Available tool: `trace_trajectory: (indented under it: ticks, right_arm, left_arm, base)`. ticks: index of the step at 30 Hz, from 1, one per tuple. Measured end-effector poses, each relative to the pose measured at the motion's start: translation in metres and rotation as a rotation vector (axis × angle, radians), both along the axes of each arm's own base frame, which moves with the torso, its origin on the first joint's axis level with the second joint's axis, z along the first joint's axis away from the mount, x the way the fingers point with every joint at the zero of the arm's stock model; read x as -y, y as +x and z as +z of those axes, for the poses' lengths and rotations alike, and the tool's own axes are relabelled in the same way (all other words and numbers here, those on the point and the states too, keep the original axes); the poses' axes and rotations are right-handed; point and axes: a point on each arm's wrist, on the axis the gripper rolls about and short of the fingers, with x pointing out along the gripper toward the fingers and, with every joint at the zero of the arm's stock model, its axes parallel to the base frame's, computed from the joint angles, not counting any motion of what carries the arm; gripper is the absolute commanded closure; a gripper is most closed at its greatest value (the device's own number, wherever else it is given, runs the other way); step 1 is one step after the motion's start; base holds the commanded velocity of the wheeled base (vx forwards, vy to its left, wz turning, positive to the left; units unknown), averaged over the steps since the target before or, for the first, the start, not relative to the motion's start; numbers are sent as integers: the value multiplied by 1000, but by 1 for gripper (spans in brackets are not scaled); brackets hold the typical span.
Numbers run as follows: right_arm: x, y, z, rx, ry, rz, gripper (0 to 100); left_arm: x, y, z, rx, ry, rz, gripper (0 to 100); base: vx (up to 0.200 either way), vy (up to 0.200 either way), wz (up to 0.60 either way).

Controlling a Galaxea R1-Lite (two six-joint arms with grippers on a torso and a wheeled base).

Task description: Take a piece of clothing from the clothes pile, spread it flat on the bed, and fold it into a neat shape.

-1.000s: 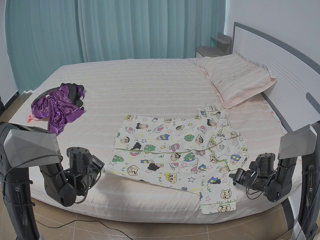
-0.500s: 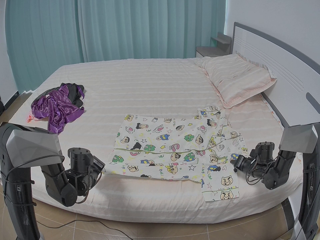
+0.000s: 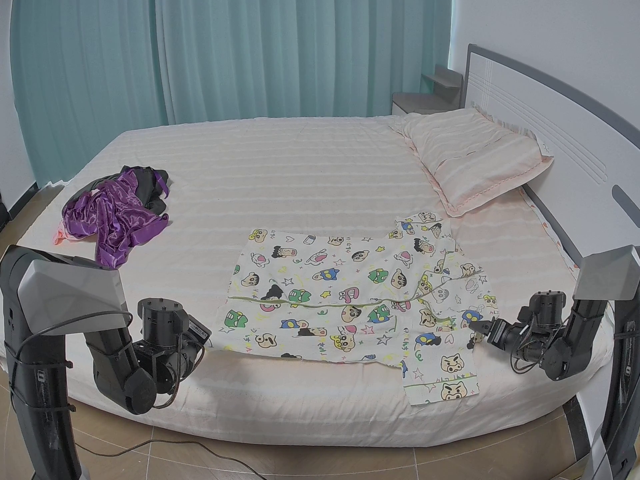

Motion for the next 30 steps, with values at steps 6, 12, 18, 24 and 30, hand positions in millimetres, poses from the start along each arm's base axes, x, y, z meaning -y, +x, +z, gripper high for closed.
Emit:
trace_trajectory:
  ticks: [6,12,18,24,30]
  right_arm:
    - [13,-18,9,22,11,-22,0]
    - [11,-39,20,76,44,33,0]
    - [3,-64,16,61,75,174,0]
    - [-8,-76,1,-4,45,278,0]
    - [-21,-78,-6,-28,57,352,0]
  left_arm:
    - [0,0,0,-2,0,-1,100]
    - [0,-1,-1,-4,1,-2,100]
    - [1,-1,-1,-6,1,-4,100]
    - [1,-2,-1,-8,-1,-8,100]
    - [2,-3,-1,-10,-1,-11,100]
  base:
    - [0,0,0]
    - [0,0,0]
    - [0,0,0]
    - [0,0,0]
    - [0,0,0]
